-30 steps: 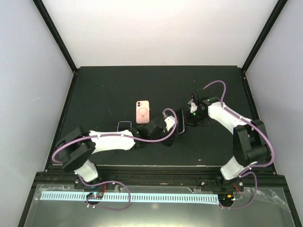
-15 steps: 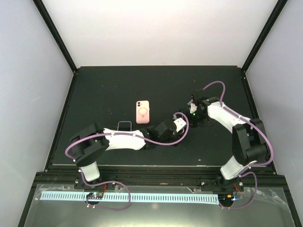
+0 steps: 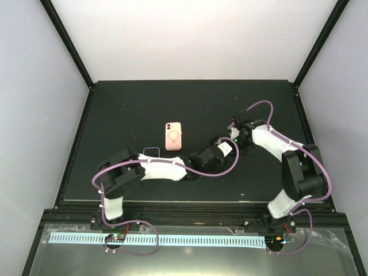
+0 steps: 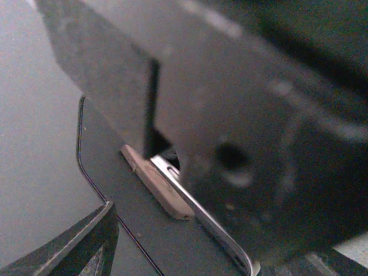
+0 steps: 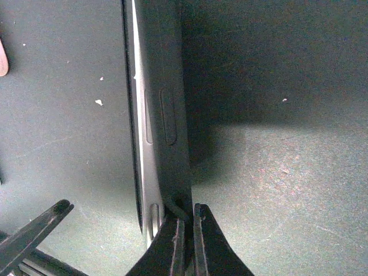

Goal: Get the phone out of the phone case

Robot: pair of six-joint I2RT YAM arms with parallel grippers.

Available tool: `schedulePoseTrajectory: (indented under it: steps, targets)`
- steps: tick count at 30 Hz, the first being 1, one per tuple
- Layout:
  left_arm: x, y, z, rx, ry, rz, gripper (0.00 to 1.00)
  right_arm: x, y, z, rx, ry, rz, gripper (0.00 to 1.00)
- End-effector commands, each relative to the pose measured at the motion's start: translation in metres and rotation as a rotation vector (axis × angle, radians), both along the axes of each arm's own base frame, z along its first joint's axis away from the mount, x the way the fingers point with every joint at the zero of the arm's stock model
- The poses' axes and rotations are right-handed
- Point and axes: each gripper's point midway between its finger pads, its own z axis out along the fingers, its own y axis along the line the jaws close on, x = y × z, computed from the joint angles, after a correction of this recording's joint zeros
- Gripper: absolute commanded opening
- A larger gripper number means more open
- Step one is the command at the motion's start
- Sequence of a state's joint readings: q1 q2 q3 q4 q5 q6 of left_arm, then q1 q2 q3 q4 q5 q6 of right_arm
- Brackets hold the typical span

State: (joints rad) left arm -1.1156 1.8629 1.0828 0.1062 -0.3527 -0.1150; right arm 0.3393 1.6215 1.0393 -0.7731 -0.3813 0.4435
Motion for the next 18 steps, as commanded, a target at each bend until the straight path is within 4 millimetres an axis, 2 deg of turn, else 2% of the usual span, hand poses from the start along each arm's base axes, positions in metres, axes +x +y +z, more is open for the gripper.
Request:
schedulePoseTrajectory:
  steps: [1,6,11,18]
  targets:
    - [0.008,0.006,-0.003,0.077,-0.049,0.035,0.66,0.002,0.006,0.013,0.055,-0.04,0.02,0.01]
    - [0.006,0.011,-0.008,0.116,-0.07,0.045,0.69,0.002,0.007,0.015,0.076,-0.039,0.016,0.01]
    - [0.01,0.024,-0.016,0.208,-0.119,0.098,0.68,0.002,0.007,0.018,0.104,-0.033,0.008,0.01]
    - [0.015,0.045,-0.025,0.297,-0.156,0.171,0.73,0.002,0.011,0.021,0.157,-0.023,0.008,0.01]
